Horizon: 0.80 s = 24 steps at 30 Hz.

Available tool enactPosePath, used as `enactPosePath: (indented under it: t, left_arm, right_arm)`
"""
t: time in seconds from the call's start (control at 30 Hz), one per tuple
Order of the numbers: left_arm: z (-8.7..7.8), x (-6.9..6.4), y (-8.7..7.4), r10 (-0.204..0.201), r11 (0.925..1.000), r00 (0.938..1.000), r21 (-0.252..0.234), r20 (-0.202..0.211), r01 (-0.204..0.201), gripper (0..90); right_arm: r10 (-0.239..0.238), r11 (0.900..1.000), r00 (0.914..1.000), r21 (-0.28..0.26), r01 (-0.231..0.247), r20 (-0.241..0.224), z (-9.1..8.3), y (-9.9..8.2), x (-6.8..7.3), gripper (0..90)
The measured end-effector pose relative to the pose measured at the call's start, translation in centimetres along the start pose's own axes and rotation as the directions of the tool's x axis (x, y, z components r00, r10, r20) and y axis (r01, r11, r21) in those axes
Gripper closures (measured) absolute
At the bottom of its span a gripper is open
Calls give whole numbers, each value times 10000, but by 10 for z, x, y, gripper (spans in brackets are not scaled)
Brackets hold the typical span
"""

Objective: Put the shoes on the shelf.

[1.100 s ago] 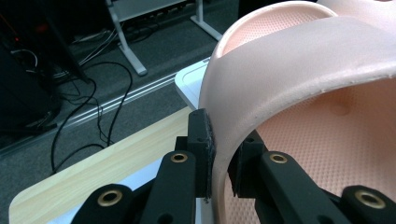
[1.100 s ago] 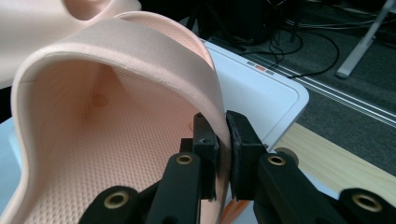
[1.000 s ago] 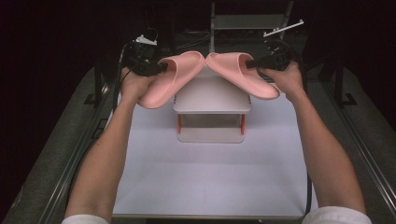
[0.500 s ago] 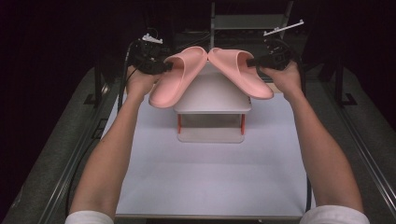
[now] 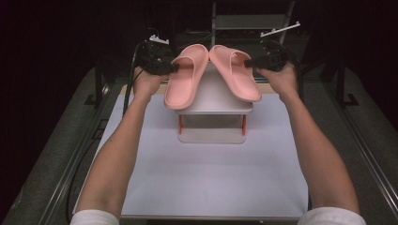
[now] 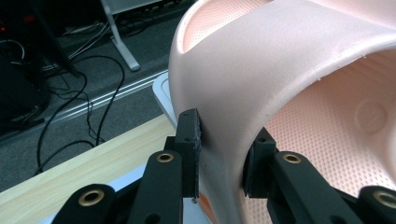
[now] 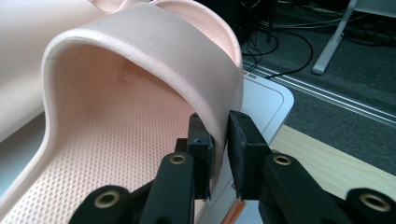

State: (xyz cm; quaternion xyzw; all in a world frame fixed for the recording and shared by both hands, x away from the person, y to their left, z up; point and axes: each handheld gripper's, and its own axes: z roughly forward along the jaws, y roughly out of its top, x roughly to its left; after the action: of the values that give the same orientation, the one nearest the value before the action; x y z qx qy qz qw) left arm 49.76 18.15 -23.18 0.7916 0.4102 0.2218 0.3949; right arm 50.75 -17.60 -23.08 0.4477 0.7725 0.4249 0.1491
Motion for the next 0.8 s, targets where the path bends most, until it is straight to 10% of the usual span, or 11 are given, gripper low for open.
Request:
enactPosePath:
  t: [0.8]
  left_arm:
    - [26, -16, 0, 48, 9985, 9995, 555, -314, -30, 674]
  right_arm:
    - [257, 9995, 9985, 190, -267, 475, 18, -5, 11, 719]
